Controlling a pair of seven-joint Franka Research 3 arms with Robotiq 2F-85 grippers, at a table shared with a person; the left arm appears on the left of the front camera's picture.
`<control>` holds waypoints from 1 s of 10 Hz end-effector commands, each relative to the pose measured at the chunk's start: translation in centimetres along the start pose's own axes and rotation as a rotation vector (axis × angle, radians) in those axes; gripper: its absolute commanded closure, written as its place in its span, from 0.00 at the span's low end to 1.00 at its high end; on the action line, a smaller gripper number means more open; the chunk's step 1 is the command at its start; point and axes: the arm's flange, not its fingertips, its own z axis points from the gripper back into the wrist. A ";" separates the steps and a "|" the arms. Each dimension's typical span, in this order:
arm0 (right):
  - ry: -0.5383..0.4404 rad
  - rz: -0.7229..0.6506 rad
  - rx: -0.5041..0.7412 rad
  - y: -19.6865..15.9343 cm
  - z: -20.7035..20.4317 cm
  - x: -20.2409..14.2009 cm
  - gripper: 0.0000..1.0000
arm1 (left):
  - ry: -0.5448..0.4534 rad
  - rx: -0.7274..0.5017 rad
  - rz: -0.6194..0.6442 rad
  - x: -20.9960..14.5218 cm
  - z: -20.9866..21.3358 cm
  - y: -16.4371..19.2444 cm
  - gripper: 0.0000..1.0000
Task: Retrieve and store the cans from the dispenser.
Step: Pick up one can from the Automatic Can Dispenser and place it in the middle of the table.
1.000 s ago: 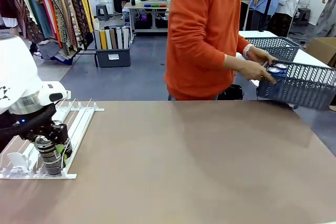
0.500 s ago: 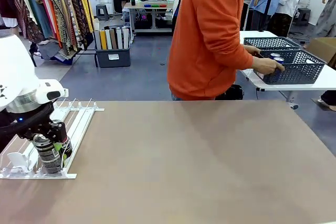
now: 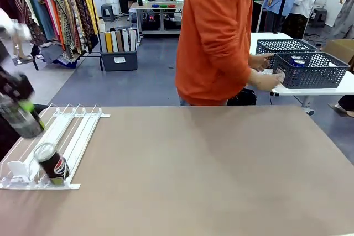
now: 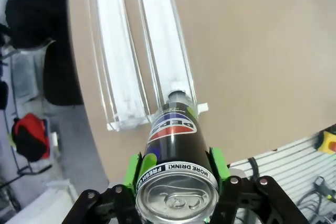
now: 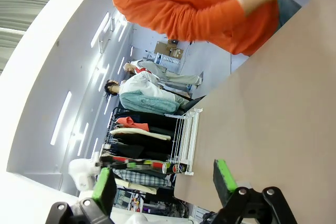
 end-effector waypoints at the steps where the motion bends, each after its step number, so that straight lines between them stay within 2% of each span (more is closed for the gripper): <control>1: -0.017 0.018 0.025 0.3 -0.2 0.2 0.00 | -0.112 -0.041 -0.057 0.1 5.3 0.1 1.00; 3: -0.017 0.018 0.025 0.3 -0.2 0.2 0.00 | -0.238 -0.110 -0.046 -1.8 8.7 0.6 1.00; 4: -0.017 0.018 0.025 0.3 -0.2 0.2 0.00 | -0.241 -0.176 -0.016 -2.0 8.5 1.2 1.00; 5: -0.017 0.018 0.025 0.3 -0.2 0.2 0.00 | -0.189 -0.041 -0.043 -1.5 9.7 -0.1 1.00; 10: -0.017 0.018 0.025 0.3 -0.2 0.2 0.00 | -0.178 -0.062 -0.034 -1.6 9.0 -0.4 1.00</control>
